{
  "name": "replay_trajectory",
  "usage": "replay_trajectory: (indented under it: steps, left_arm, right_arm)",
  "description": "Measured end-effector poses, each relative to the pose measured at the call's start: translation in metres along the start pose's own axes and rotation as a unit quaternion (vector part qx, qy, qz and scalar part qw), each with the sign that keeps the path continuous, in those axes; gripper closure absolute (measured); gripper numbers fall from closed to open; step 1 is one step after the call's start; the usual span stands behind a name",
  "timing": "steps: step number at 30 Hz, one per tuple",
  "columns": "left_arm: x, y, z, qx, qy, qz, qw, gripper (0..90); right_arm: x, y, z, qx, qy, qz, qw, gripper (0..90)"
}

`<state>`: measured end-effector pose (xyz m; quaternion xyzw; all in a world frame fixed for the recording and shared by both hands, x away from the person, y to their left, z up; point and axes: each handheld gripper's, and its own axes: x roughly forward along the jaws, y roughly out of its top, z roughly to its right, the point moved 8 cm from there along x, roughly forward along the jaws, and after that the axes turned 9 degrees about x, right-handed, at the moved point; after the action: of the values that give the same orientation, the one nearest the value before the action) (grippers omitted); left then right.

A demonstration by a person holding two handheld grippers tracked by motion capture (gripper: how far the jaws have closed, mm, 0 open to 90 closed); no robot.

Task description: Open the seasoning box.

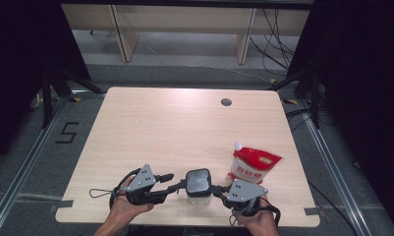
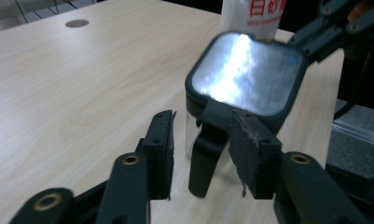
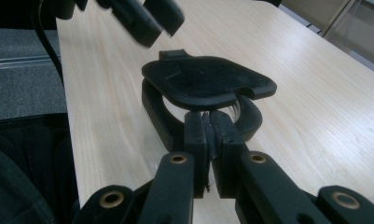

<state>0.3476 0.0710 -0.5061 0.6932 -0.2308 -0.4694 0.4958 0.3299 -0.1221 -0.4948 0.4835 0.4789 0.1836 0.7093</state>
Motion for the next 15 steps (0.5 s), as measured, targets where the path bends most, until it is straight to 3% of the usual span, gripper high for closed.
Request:
replay_trajectory:
  steps: [6,9,11,12,15]
  left_arm:
    - [0.012,-0.024,0.003,0.013,-0.012,-0.033,0.9993,56.0]
    - [0.016,-0.026,0.003,0.017,-0.019,-0.033,0.9991,57.0]
    - [0.02,-0.026,0.005,0.008,-0.015,-0.03,0.9994,58.2]
    - [0.022,-0.027,0.004,0.021,-0.017,-0.033,0.9991,59.5]
    - [0.026,-0.029,0.005,0.019,-0.02,-0.036,0.999,63.9]
  right_arm:
    - [-0.001,0.007,-0.002,-0.007,-0.004,0.007,0.9999,86.6]
    - [-0.001,0.01,-0.002,-0.008,-0.004,0.012,0.9999,86.5]
    - [-0.001,0.012,-0.003,-0.007,-0.004,0.01,0.9999,86.5]
    - [0.0,0.014,-0.003,-0.01,-0.004,0.013,0.9999,86.4]
    - [0.0,0.016,-0.004,-0.007,-0.003,0.013,0.9999,86.3]
